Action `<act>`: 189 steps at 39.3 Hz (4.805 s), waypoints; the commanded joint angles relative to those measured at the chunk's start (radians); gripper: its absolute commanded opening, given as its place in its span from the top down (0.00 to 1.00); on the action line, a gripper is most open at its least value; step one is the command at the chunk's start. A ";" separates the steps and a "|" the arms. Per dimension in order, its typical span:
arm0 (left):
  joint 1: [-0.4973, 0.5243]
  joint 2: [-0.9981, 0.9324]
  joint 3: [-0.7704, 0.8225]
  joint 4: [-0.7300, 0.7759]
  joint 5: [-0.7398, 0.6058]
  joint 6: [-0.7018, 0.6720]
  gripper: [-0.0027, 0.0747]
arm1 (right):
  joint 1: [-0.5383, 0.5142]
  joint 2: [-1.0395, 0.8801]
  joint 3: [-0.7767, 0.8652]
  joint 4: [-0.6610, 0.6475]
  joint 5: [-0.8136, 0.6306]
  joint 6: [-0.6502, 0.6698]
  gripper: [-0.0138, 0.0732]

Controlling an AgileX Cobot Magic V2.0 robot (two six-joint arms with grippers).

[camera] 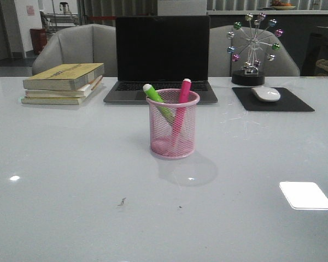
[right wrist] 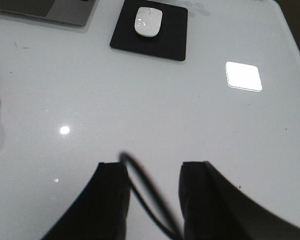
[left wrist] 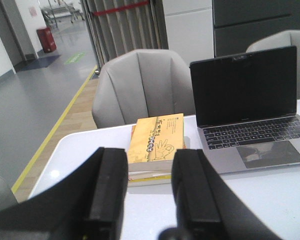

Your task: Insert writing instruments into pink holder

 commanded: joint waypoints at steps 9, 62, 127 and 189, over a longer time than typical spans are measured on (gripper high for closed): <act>0.001 -0.165 0.093 0.003 0.025 0.026 0.61 | -0.008 -0.005 -0.027 -0.016 -0.074 -0.010 0.41; 0.001 -0.274 0.413 0.003 0.027 -0.116 0.62 | -0.008 -0.005 -0.027 -0.016 -0.074 -0.010 0.41; 0.001 -0.274 0.413 0.003 0.027 -0.116 0.62 | -0.008 -0.005 -0.027 -0.084 -0.087 -0.011 0.81; 0.001 -0.274 0.413 0.003 0.027 -0.116 0.62 | -0.007 -0.571 0.508 0.180 -0.395 0.011 0.81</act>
